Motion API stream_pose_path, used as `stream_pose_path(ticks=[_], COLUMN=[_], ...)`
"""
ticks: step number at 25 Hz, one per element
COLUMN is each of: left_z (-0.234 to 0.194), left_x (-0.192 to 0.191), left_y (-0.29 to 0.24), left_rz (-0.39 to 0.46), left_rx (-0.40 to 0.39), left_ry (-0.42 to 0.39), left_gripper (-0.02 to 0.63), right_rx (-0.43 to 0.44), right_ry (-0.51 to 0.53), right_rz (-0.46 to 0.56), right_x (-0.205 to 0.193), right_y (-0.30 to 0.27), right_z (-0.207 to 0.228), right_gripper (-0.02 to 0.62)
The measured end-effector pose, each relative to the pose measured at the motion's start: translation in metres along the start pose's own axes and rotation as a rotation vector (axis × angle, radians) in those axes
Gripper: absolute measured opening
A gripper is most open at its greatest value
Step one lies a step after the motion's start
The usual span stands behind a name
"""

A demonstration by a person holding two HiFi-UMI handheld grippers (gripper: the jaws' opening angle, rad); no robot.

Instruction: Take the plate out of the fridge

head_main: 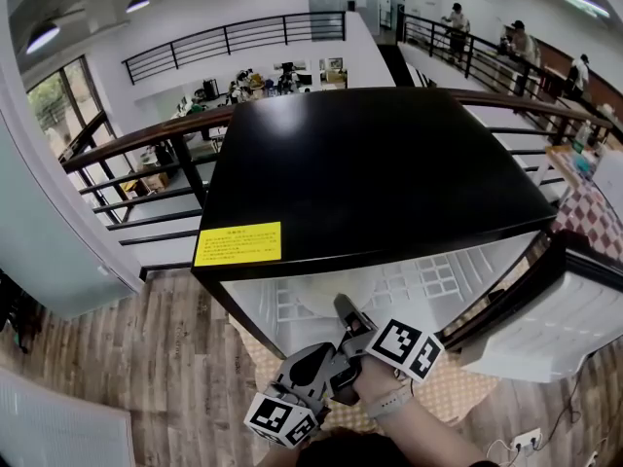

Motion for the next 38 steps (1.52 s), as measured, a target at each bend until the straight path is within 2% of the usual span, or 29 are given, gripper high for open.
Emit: stream_pose_path(ticks=[11, 18, 23, 32, 38], left_z=[0.004, 0.005, 0.006, 0.007, 0.011], left_x=[0.001, -0.002, -0.001, 0.002, 0.004], left_y=[-0.009, -0.011, -0.012, -0.010, -0.013], left_rz=[0.014, 0.024, 0.030, 0.036, 0.038], left_rx=[-0.013, -0.021, -0.016, -0.015, -0.027], left_ry=[0.000, 0.005, 0.006, -0.001, 0.002], left_gripper=[0.008, 0.008, 0.008, 0.008, 0.008], right_rx=[0.013, 0.040, 0.078, 0.093, 0.100], right_ry=[-0.117, -0.238, -0.217, -0.183, -0.207], right_rz=[-0.069, -0.130, -0.138, -0.115, -0.087], right_x=[0.003, -0.001, 0.000, 0.004, 0.012], right_y=[0.022, 0.027, 0.026, 0.040, 0.054], right_z=[0.006, 0.008, 0.006, 0.003, 0.012], right_gripper=[0.117, 0.101, 0.058, 0.052, 0.052])
Point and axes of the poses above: the fingertips, and each gripper's own axes: y backward along the fingers, z to its right, x out of its top, the point moved 9 cm from there along y, backward along the fingers, and after that the axes turned 5 degrees about z, right-handed, at the moved point
